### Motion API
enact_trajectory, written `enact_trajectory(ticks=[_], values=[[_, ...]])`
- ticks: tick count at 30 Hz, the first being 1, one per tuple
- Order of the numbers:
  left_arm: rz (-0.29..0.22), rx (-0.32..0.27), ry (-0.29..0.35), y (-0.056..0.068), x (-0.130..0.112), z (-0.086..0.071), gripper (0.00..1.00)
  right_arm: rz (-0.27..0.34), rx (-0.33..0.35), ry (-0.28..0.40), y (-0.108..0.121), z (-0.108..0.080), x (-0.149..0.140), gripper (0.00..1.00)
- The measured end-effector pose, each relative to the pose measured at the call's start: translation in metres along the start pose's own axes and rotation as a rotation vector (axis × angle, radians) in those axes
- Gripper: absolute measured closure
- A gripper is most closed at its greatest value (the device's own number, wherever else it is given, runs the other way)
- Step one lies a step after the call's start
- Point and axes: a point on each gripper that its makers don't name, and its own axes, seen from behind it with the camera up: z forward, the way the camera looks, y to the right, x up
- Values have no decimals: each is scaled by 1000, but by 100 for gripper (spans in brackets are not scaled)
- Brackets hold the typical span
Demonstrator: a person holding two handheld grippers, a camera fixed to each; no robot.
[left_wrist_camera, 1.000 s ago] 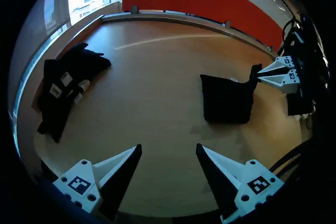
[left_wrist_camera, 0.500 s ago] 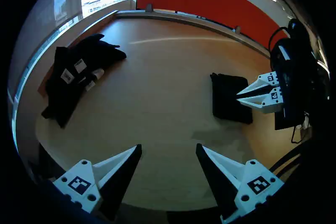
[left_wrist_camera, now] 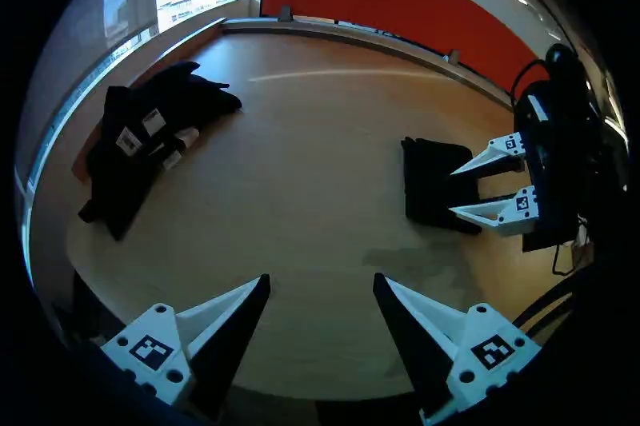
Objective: Fold towel
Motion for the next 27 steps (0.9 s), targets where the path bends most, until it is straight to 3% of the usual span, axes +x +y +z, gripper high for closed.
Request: enact_trajectory(ticks=[2, 11, 27], values=[[1, 1, -1, -1, 0, 0, 4, 5, -2, 0, 0, -2, -2, 33], [2, 8, -2, -4, 1, 2, 4, 36, -28, -8, 0, -12, -20, 33], [7, 8, -8, -3, -1, 4, 4, 138, -81, -56, -7, -39, -77, 33]])
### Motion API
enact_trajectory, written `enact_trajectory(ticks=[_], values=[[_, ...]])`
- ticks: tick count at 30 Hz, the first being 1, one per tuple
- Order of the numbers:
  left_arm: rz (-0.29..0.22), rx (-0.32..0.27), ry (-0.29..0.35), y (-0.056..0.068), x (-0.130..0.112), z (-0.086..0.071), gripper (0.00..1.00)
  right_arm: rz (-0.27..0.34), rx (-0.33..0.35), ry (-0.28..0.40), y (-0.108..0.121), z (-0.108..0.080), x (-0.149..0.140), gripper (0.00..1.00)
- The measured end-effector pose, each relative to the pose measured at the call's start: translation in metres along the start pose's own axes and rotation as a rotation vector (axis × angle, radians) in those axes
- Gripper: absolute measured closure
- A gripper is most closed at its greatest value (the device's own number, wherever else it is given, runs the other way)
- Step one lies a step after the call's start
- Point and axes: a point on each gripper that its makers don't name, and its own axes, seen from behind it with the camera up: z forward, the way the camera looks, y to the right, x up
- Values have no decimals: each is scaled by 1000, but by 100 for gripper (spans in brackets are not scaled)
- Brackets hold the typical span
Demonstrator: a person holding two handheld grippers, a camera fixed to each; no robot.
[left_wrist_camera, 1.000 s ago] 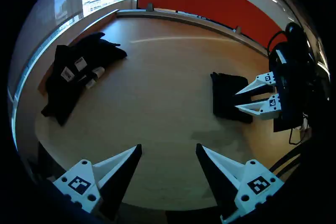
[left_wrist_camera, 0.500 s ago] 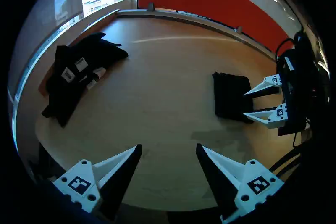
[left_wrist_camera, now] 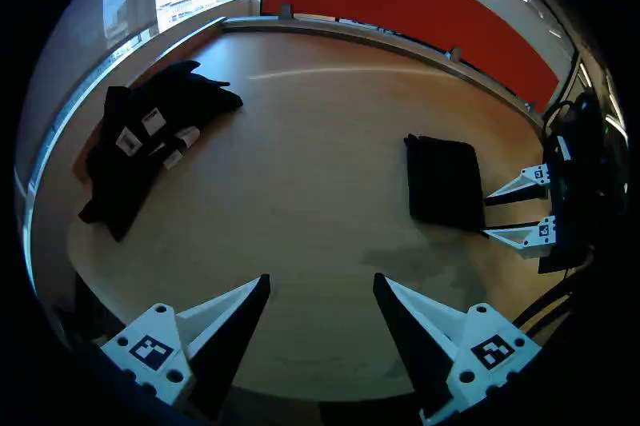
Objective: Fold towel
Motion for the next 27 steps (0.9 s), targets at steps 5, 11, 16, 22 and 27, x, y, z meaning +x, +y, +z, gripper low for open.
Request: enact_trajectory(ticks=[5, 11, 16, 22, 27], values=[[3, -2, -2, 1, 0, 0, 4, 25, -9, -14, 1, -1, -13, 33], [5, -3, -4, 2, 0, 1, 4, 45, -16, -23, 1, 1, -20, 37], [5, -4, -5, 3, -1, 1, 4, 71, -25, -28, 0, 4, -24, 46], [5, -6, -4, 2, -1, 2, 4, 109, -43, -26, -1, 6, -27, 55], [6, -6, -5, 1, -1, 2, 4, 134, -58, -23, 1, 10, -28, 68]])
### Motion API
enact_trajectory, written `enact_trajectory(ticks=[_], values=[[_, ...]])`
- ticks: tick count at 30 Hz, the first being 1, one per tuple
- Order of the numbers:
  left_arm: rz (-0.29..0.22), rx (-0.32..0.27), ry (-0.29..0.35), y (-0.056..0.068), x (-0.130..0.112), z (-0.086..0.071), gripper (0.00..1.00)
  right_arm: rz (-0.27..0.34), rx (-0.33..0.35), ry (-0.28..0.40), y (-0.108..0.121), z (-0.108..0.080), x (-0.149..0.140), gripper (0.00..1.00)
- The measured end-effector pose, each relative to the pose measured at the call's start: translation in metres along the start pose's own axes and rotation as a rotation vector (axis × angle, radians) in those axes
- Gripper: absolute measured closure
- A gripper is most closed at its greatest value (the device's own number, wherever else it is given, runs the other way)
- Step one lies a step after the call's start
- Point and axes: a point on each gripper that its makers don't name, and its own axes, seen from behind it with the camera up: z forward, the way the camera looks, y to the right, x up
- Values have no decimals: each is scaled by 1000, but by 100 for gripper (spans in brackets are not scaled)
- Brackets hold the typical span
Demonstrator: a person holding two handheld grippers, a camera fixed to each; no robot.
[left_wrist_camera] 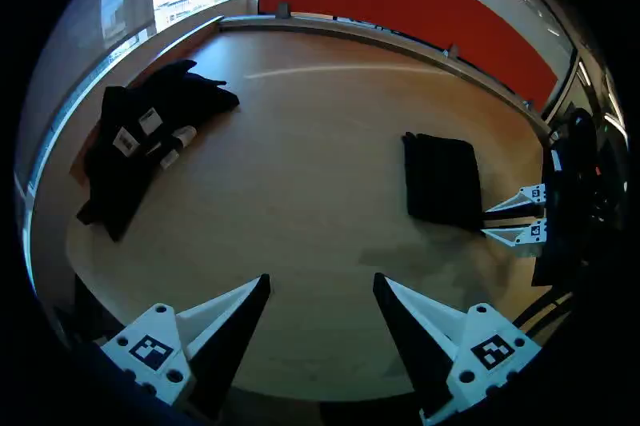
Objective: Fold towel
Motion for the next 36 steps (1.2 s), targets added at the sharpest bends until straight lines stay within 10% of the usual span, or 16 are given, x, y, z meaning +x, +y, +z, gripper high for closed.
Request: enact_trajectory(ticks=[10, 21, 36], values=[[4, -1, -2, 0, -1, 0, 4, 14, -8, 8, -1, -2, 0, 93], [16, -13, -4, 4, 0, 1, 4, 15, -19, 36, 4, -14, 13, 96], [64, -45, 4, 16, 14, 4, 4, -17, -70, 144, 40, -77, 86, 96]])
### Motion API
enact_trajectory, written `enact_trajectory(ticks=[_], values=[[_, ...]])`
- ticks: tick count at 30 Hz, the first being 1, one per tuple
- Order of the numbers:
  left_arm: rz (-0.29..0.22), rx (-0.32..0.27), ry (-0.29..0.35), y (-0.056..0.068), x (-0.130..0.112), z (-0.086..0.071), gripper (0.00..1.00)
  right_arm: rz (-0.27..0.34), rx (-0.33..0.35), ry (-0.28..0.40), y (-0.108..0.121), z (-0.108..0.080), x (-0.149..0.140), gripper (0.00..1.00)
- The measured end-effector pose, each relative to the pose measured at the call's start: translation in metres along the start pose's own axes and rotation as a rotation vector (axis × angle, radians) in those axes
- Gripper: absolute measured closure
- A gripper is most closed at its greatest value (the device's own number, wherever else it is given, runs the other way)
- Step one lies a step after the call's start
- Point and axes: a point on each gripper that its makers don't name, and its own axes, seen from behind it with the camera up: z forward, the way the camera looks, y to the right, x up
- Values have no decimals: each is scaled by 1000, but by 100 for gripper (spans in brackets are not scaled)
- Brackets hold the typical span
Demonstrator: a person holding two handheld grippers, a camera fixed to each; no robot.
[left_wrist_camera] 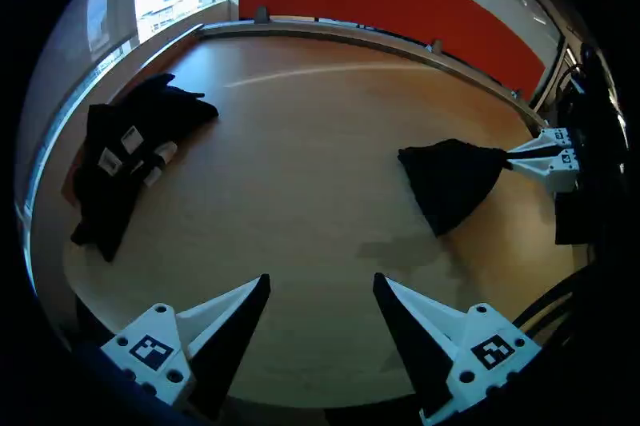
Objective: Fold towel
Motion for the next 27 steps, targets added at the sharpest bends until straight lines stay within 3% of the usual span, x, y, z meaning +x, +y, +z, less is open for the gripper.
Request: enact_trajectory(ticks=[12, 21, 27], values=[[22, -20, 13, 10, 12, -2, 4, -7, -17, 75, 19, -42, 51, 96], [32, -29, 17, 17, 16, -2, 4, 10, -36, 85, 33, -58, 50, 96], [34, -43, 19, 26, 21, 0, 4, 32, -70, 88, 55, -76, 42, 96]])
